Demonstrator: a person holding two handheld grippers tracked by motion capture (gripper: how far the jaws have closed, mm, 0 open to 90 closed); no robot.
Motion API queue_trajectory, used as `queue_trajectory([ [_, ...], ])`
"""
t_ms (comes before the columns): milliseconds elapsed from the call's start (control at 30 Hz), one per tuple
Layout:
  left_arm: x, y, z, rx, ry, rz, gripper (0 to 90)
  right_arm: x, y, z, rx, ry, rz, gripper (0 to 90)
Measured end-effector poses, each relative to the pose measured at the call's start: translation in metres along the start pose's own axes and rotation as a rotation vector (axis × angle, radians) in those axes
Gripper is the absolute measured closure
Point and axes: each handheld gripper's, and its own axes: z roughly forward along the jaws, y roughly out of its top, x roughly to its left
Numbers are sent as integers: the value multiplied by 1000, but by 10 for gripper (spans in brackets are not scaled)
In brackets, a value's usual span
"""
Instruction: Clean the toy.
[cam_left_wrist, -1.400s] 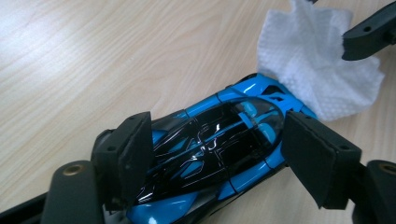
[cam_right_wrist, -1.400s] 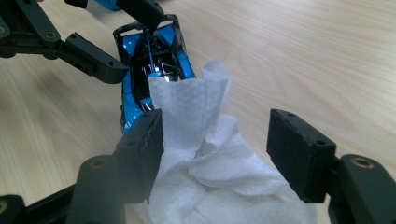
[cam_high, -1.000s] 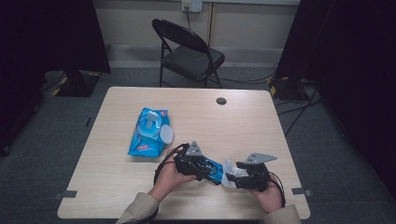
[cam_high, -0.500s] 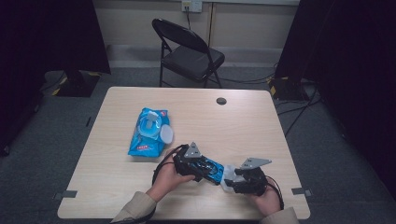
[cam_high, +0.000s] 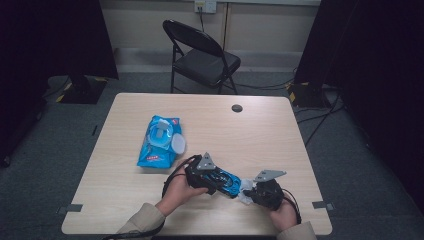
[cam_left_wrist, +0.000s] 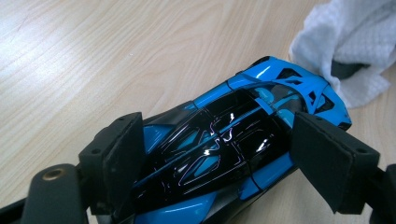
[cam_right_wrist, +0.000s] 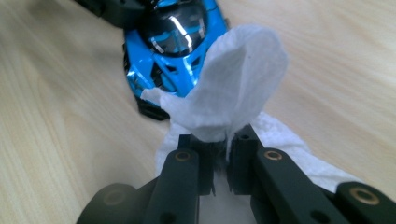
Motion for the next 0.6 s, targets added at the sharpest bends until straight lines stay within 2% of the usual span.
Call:
queue_trajectory([
  [67, 0, 0, 0, -4, 1, 0, 180, -3, 1, -5, -17, -10, 21, 840],
  [167, 0, 0, 0, -3, 1, 0, 180, -11, 6, -15, -72, -31, 68, 844],
  [267, -1, 0, 0, 1, 1, 3, 179, -18, 10, -19, -110, -67, 98, 844],
  [333, 0, 0, 0, 2, 0, 4, 179, -23, 13, -16, -123, -61, 120, 844],
  [467, 0, 0, 1, -2, -4, 3, 178, -26, 19, -3, -107, -89, 105, 843],
  [600, 0, 0, 1, -8, -6, 4, 178, -29, 23, 9, -106, -83, 116, 843],
])
